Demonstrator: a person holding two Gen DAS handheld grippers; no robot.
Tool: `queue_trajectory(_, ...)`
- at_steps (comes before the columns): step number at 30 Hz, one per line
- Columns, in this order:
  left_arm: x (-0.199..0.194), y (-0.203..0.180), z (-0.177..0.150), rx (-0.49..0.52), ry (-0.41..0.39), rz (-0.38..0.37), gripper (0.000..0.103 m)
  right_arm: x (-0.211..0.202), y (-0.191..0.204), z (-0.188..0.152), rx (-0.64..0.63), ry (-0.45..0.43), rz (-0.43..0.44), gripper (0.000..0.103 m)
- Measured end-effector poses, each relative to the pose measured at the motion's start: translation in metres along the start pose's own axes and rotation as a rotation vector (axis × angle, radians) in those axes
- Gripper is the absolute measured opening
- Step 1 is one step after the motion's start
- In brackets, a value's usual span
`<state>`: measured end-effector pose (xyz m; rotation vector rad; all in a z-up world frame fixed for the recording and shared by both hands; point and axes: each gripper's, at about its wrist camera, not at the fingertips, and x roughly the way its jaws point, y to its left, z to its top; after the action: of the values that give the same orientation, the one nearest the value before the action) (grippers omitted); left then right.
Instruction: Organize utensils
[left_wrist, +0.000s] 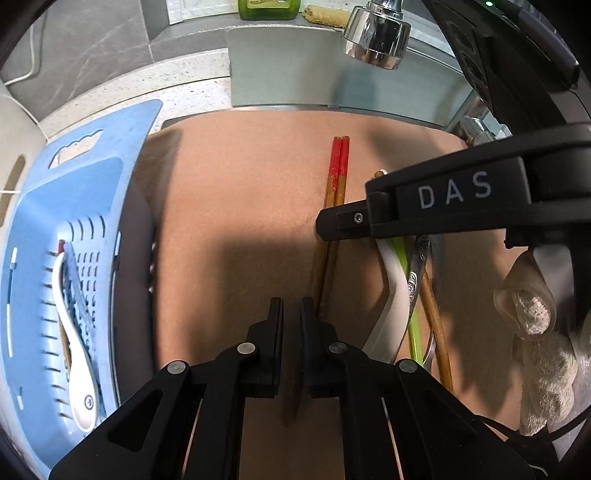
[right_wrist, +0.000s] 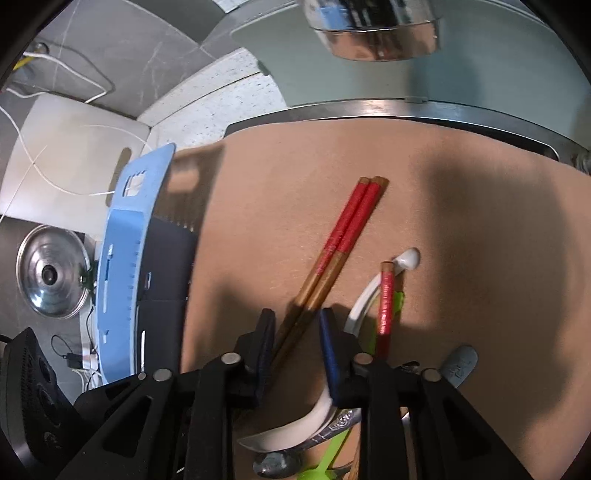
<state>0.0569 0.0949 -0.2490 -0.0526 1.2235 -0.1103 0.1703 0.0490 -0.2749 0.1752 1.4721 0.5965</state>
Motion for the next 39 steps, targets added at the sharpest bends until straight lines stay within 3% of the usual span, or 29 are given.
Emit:
queue_trajectory(4, 0.006, 0.002, 0.005, 0.004, 0.006, 0.004, 0.008, 0.000, -0.002, 0.001, 0.003, 0.004, -0.021, 0.014)
queue_trajectory(11, 0.006, 0.006, 0.006, -0.011, -0.005, -0.050, 0.008, 0.001, 0.001, 0.003, 0.004, 0.015, -0.036, 0.014)
queue_trajectory(18, 0.001, -0.002, 0.007, 0.001, -0.021, -0.082, 0.008, -0.002, -0.012, 0.002, 0.060, 0.018, 0.024, 0.014)
queue_trajectory(29, 0.016, -0.015, 0.016, 0.064, 0.016, -0.012, 0.011, -0.002, -0.005, 0.001, 0.027, 0.013, -0.027, 0.011)
queue_trajectory(39, 0.013, 0.004, 0.015, -0.031, -0.018, -0.013, 0.011, 0.001, -0.006, 0.006, 0.057, 0.004, -0.021, 0.011)
